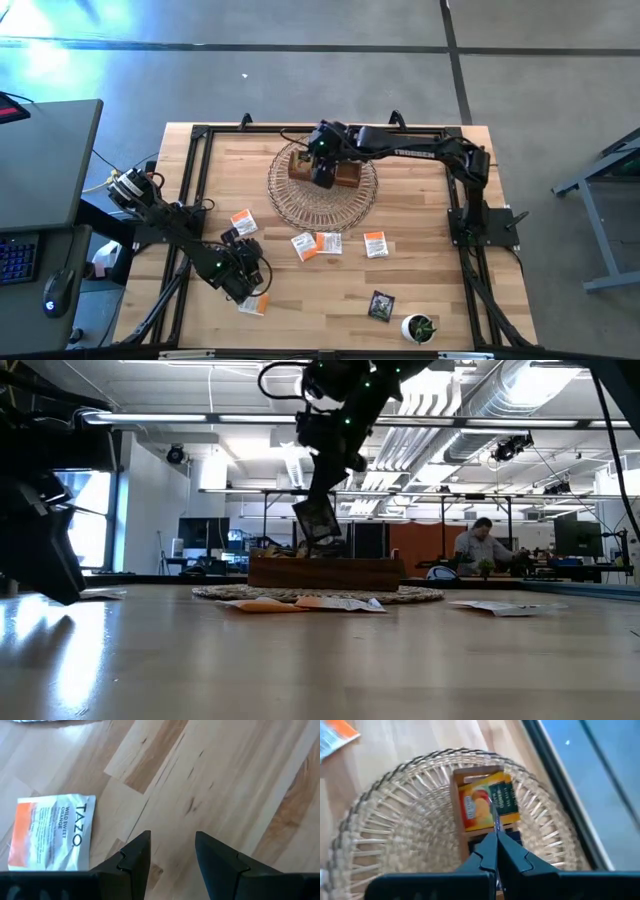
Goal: Pick & Place Tea
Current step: Put the black tea bag into the middle section of the wooden organizer
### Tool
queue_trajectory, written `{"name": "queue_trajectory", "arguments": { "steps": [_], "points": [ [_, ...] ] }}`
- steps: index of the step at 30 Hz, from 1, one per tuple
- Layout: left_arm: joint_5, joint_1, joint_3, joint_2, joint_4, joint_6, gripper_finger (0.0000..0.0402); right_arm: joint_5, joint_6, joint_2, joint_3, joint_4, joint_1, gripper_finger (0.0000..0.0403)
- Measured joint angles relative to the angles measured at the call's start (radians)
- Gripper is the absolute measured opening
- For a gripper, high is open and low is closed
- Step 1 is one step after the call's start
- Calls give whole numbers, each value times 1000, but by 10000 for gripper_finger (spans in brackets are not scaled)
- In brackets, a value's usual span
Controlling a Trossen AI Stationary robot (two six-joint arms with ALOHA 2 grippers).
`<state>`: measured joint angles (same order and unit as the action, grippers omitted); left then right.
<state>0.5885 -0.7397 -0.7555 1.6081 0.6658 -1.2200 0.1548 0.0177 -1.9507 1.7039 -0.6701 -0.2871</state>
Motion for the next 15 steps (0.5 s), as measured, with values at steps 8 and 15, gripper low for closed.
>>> {"name": "queue_trajectory", "arguments": {
  "steps": [8, 15],
  "points": [
    [-56, 0, -1, -1, 0, -24, 152, 32, -37, -13, -164, 114, 0, 0],
    [-50, 0, -2, -1, 13, -41, 152, -12, -36, -8, -234, 226, -3, 0]
  ]
}}
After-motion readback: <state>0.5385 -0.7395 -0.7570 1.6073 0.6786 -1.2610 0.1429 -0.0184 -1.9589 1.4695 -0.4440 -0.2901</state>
